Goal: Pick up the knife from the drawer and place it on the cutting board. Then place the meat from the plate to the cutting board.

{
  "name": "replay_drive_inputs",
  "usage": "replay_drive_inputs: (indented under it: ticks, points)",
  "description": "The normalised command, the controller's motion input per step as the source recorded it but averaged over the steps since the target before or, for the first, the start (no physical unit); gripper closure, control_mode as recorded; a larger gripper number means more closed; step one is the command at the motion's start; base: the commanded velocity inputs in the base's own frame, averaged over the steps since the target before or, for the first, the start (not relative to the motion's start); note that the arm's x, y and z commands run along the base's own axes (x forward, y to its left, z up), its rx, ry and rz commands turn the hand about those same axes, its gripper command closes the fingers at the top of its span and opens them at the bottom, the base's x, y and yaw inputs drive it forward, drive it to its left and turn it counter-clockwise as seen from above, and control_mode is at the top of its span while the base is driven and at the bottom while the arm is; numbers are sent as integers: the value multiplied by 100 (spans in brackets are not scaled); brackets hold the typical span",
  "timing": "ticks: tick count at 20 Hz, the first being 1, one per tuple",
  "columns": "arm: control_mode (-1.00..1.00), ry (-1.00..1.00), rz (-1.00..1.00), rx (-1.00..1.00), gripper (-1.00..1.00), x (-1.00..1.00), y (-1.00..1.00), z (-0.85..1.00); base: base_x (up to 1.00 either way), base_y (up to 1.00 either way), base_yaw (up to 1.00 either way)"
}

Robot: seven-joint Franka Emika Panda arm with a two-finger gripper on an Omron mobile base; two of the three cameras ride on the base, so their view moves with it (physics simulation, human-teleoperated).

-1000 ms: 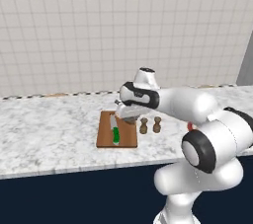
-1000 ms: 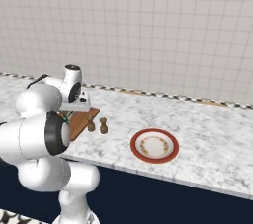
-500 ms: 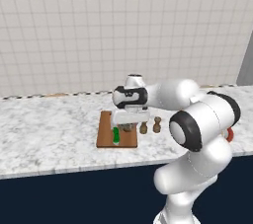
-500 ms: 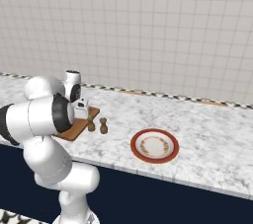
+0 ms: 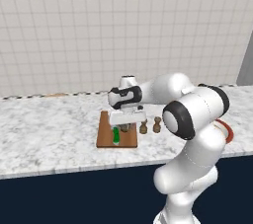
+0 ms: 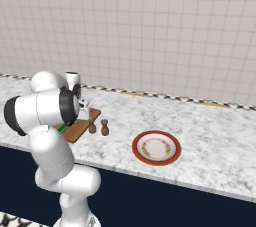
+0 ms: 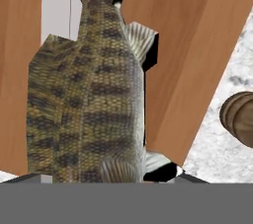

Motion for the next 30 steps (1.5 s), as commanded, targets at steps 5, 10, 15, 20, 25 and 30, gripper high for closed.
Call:
replay_drive_inputs:
  ticks: [5, 10, 15, 20, 25, 30]
  points:
    - [-100, 1, 0, -5, -100, 27, 1, -6, 0, 0, 0]
    - [-100, 0, 0, 0, -100, -1, 0, 1, 0, 0, 0]
    - [-100, -2, -1, 1, -100, -30, 0, 39, 0, 0, 0]
    - [-100, -27, 0, 10, -100, -75, -30, 100, 0, 0, 0]
    - [-100, -53, 1, 17, -100, -100, -95, 100, 0, 0, 0]
    - [-100, -57, 0, 16, -100, -100, -100, 89, 0, 0, 0]
